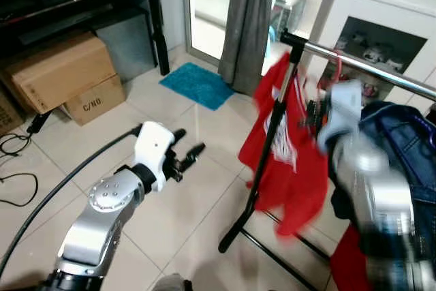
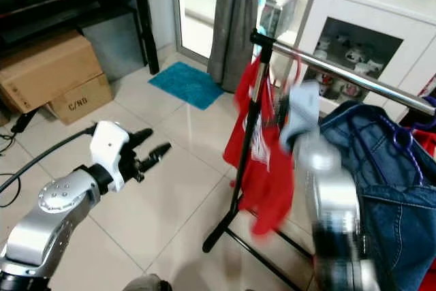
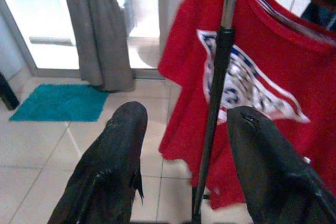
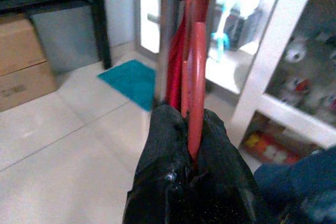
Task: Hang hanger
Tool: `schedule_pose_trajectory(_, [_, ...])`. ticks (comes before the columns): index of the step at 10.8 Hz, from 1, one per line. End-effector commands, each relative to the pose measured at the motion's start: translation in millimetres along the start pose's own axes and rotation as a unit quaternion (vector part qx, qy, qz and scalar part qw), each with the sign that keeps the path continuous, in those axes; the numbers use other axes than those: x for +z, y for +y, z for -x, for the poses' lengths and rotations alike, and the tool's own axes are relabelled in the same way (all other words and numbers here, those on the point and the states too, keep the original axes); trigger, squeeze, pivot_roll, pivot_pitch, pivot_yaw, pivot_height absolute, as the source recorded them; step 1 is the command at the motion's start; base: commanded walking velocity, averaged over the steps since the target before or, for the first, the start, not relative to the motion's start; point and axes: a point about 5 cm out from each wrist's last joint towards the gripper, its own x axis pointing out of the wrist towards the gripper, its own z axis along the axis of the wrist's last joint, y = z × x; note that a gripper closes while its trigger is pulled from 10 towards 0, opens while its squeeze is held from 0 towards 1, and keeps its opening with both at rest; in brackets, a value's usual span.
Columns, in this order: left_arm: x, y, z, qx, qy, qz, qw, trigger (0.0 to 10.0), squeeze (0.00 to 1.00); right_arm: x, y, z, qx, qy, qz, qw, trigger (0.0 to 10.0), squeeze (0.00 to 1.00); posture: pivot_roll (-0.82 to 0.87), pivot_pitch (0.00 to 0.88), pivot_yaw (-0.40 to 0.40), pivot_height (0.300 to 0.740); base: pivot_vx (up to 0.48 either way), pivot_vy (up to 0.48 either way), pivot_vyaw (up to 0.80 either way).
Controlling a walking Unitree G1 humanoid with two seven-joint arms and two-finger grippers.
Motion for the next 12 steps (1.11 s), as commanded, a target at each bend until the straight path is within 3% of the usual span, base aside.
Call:
schedule_pose_trajectory(1, [1, 0.1, 1.4, 0.009, -0.001, 0.003, 1.0, 10.0, 0.0, 1, 9.4, 8.1, 0.019, -0.008, 0.002, 1.0, 0.0, 0.0, 0.05, 0.0, -0.01, 0.723, 0.0, 0.0, 0.0])
schedule_pose_trajectory(2, [-1, -1.7, 1.3, 0.016, -0.001, -0.001, 1.0, 10.0, 0.0, -12, 19.1, 21.2, 0.019, 0.005, -0.015, 1.0, 0.0, 0.0, 0.05, 0.0, -0.01, 0.723, 0.0, 0.0, 0.0])
schedule_pose_trajectory(6, [-9, -8.8, 3.7, 0.02, 0.016, 0.005, 1.0, 10.0, 0.0, -36, 32.2, 43.8, 0.009, 0.034, -0.026, 0.999, 0.0, 0.0, 0.05, 0.0, -0.018, 0.723, -0.07, 0.0, 0.0])
schedule_pose_trajectory(12, [-7, -7.1, 2.2, 0.027, 0.014, 0.001, 1.0, 10.0, 0.0, -31, 44.8, 45.6, 0.054, 0.019, -0.032, 0.998, 0.0, 0.0, 0.06, 0.0, -0.024, 0.723, -0.278, 0.0, 0.0])
